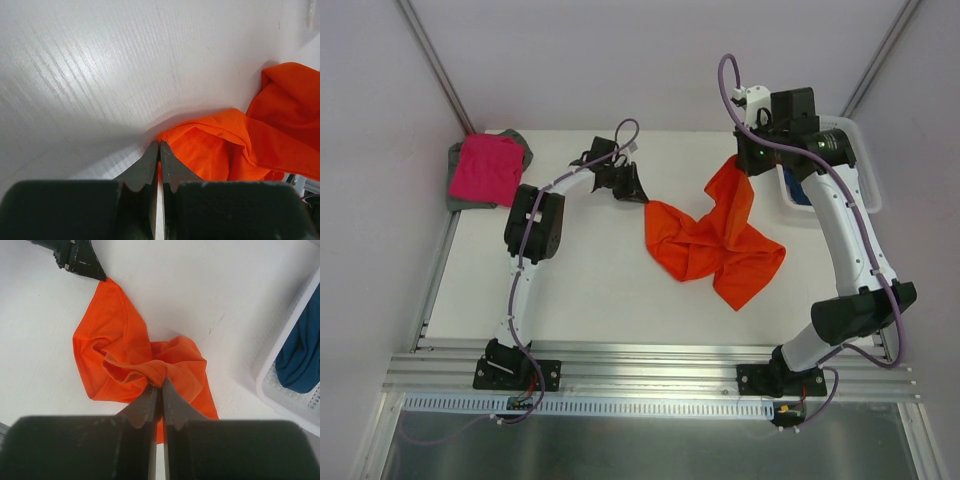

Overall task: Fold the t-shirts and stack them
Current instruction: Flatten the tshirt out

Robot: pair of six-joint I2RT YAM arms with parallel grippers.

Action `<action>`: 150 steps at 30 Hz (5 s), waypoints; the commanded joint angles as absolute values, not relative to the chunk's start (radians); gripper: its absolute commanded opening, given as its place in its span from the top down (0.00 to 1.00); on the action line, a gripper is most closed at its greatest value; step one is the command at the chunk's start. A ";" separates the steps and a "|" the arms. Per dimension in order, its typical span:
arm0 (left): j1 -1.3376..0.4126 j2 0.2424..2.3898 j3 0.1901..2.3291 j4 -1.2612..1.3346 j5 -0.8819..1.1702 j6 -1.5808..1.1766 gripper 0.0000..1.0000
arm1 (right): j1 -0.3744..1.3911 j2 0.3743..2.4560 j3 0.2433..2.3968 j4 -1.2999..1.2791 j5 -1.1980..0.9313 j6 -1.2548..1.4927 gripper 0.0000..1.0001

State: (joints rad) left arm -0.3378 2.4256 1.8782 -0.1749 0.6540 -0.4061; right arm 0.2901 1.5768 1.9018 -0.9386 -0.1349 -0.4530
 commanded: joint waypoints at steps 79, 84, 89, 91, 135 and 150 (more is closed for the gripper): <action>0.379 0.965 1.861 -0.289 0.575 -0.319 1.00 | -0.029 0.940 2.073 -0.565 -0.272 -0.200 0.99; 0.385 1.198 1.919 -0.255 0.549 -0.293 1.00 | -0.031 1.139 2.071 -0.451 -0.267 -0.181 0.99; 0.385 1.360 2.022 -0.239 0.546 -0.241 1.00 | -0.031 1.304 2.137 -0.451 -0.250 -0.215 0.99; 0.385 1.370 2.023 -0.239 0.554 -0.244 1.00 | -0.031 1.316 2.163 -0.457 -0.252 -0.213 0.99; 0.127 1.604 1.738 -0.440 0.454 0.077 1.00 | -0.002 1.498 1.702 -0.347 -0.324 -0.291 0.99; 0.002 2.275 2.112 -0.469 0.247 0.166 0.01 | 0.090 2.194 2.120 -0.499 -0.167 -0.425 0.04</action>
